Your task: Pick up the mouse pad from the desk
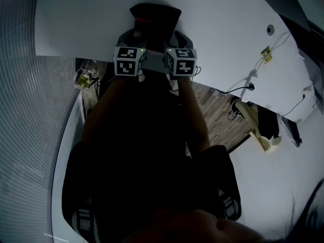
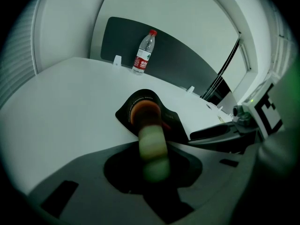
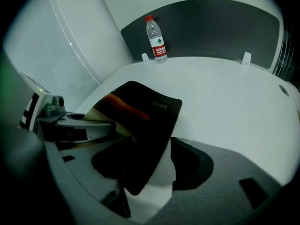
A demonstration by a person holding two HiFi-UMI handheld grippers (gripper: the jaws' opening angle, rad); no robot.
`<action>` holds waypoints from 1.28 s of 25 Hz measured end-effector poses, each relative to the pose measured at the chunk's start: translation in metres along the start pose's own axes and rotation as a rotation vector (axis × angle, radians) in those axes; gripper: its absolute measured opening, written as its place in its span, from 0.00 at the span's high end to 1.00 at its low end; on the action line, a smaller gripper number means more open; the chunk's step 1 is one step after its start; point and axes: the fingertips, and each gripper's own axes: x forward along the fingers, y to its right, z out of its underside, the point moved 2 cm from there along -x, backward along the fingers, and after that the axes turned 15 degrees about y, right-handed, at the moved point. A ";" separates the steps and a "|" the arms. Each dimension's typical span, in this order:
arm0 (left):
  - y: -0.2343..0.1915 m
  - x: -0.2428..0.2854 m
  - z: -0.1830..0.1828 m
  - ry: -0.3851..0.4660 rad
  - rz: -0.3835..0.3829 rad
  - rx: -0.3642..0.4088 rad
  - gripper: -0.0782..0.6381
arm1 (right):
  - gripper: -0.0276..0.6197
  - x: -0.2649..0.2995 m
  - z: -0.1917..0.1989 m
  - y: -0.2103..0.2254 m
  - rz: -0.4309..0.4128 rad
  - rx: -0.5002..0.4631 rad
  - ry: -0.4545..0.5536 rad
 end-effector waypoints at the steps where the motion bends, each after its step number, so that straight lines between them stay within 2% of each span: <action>1: 0.000 0.000 0.000 0.003 0.001 -0.002 0.77 | 0.57 -0.001 0.000 0.000 0.002 0.000 0.001; 10: 0.007 -0.007 -0.006 0.022 -0.001 -0.010 0.84 | 0.57 -0.011 0.000 0.005 0.014 0.008 0.018; 18: 0.017 -0.015 -0.013 0.051 0.000 0.001 0.85 | 0.57 -0.025 0.001 0.008 0.017 0.010 0.034; 32: 0.042 -0.032 -0.026 0.090 0.009 0.029 0.85 | 0.69 -0.052 -0.002 0.018 0.037 0.026 0.080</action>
